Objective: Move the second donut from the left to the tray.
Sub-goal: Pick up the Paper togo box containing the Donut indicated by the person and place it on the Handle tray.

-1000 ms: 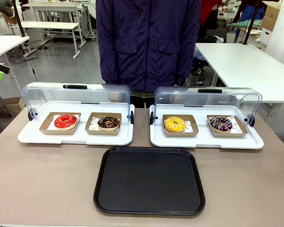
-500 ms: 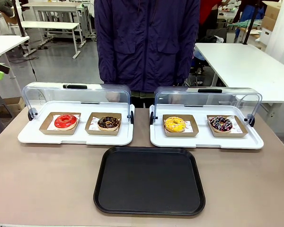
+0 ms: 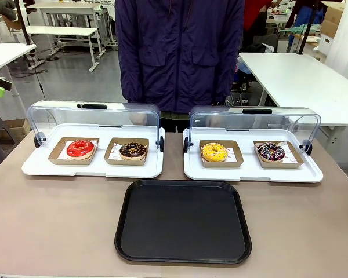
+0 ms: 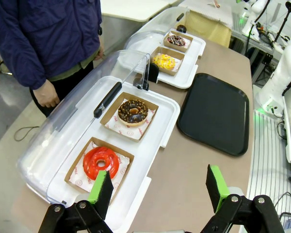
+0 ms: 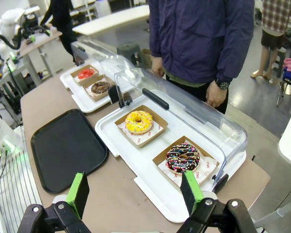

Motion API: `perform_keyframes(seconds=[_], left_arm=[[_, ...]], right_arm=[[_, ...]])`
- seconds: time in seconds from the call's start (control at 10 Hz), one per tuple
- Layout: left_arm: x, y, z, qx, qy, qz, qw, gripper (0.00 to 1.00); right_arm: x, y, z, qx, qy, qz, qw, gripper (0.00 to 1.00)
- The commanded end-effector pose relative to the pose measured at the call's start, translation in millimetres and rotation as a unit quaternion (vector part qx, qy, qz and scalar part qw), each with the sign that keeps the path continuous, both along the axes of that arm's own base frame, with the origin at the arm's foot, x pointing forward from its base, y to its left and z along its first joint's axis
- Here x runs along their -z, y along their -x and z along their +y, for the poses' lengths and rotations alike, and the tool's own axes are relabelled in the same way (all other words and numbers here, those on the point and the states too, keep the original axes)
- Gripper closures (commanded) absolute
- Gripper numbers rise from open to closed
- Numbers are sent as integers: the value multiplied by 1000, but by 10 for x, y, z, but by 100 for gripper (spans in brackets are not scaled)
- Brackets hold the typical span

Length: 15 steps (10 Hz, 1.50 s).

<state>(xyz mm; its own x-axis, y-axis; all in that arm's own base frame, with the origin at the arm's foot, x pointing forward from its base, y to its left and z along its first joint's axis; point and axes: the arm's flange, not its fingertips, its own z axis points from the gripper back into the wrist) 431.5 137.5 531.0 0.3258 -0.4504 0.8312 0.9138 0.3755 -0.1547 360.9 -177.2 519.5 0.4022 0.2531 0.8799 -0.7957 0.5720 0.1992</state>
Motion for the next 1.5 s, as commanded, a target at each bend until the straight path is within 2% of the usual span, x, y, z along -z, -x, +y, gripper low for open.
perform_keyframes(seconds=[0.0, 1.4], left_arm=[[-16, 5, -3, 4, 7, -5, 1000, 0], [-16, 5, -3, 4, 7, -5, 1000, 0]], right_arm=[[-10, -42, -2, -3, -7, -18, 1000, 0], [-10, -42, -2, -3, -7, -18, 1000, 0]])
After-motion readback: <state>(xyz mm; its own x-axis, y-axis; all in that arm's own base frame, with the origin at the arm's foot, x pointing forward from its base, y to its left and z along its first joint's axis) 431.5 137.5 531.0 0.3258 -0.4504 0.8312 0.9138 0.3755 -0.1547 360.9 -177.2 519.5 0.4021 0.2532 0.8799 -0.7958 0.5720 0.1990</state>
